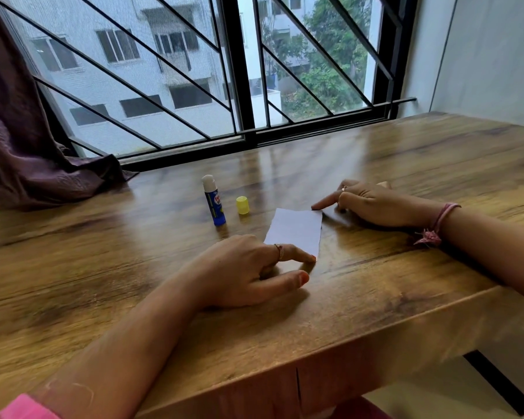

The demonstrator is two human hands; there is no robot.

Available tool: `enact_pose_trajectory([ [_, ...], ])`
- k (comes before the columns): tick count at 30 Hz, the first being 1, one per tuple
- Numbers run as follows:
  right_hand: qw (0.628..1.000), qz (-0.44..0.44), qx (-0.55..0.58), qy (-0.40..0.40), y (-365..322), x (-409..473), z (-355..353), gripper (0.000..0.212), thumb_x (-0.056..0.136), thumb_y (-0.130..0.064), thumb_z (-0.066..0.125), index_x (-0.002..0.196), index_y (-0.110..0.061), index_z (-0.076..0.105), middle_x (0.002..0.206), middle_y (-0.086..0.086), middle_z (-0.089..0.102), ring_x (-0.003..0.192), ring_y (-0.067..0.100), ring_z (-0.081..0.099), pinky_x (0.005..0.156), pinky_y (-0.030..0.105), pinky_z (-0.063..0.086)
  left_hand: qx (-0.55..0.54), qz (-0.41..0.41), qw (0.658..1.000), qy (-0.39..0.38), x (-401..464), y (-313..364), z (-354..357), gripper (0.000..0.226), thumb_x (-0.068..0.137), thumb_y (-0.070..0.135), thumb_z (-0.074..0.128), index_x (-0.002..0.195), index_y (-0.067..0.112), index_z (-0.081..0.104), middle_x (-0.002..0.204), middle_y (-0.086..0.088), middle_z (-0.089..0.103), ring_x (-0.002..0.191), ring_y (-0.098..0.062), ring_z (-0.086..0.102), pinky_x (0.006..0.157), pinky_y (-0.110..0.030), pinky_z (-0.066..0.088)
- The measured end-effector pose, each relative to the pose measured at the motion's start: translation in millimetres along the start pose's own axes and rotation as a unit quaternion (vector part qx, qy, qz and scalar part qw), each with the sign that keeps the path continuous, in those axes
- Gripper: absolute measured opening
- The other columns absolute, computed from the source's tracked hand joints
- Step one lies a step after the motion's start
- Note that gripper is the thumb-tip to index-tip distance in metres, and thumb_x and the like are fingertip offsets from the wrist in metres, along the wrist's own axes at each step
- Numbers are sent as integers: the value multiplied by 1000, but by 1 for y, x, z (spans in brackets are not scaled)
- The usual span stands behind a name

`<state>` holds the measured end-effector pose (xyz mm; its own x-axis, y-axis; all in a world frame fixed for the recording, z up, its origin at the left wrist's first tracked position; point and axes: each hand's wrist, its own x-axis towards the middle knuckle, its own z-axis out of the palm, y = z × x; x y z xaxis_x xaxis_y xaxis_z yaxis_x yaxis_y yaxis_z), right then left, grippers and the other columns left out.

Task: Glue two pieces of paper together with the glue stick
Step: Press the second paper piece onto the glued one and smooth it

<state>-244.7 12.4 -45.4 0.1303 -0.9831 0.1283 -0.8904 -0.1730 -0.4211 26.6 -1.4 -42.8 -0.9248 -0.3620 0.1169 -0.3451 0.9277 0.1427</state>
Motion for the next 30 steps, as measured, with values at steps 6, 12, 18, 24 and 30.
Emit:
enact_pose_trajectory([
  [6, 1000, -3, 24, -17, -8, -19, -1, 40, 85, -49, 20, 98, -64, 54, 95, -12, 52, 94, 6, 55, 90, 25, 36, -53, -11, 998, -16, -11, -12, -13, 41, 91, 60, 37, 122, 41, 57, 49, 3, 40, 47, -16, 43, 49, -23, 31],
  [12, 998, 11, 60, 1, -25, -62, -1, 49, 80, -50, 23, 106, -48, 64, 83, -28, 55, 92, -7, 53, 88, 33, 33, -48, -49, 998, 6, -17, -21, -22, 47, 88, 62, 36, 109, 34, 67, 48, -1, 37, 49, -24, 45, 51, -35, 37],
  [18, 995, -17, 93, -4, -42, -98, 7, 46, 73, -58, 25, 103, -64, 59, 92, -28, 50, 89, -9, 52, 87, 30, 29, 8, -94, 996, 8, -20, -28, -24, 39, 92, 57, 39, 111, 36, 66, 50, 1, 41, 51, -15, 46, 52, -22, 33],
  [24, 996, -34, 71, -37, -51, -103, 11, 51, 72, -58, 19, 108, -64, 54, 89, -33, 46, 91, -11, 48, 91, 30, 25, 24, -107, 994, -1, -18, -29, -20, 32, 94, 46, 45, 122, 38, 58, 53, 3, 39, 51, -14, 43, 54, -23, 34],
  [30, 999, 25, 13, -22, -34, -78, 6, 51, 79, -47, 23, 126, -53, 43, 90, -25, 44, 94, -11, 44, 98, 37, 22, -32, -84, 996, 17, -18, -29, -18, 38, 89, 50, 51, 124, 35, 55, 52, 4, 38, 51, -12, 44, 53, -17, 34],
])
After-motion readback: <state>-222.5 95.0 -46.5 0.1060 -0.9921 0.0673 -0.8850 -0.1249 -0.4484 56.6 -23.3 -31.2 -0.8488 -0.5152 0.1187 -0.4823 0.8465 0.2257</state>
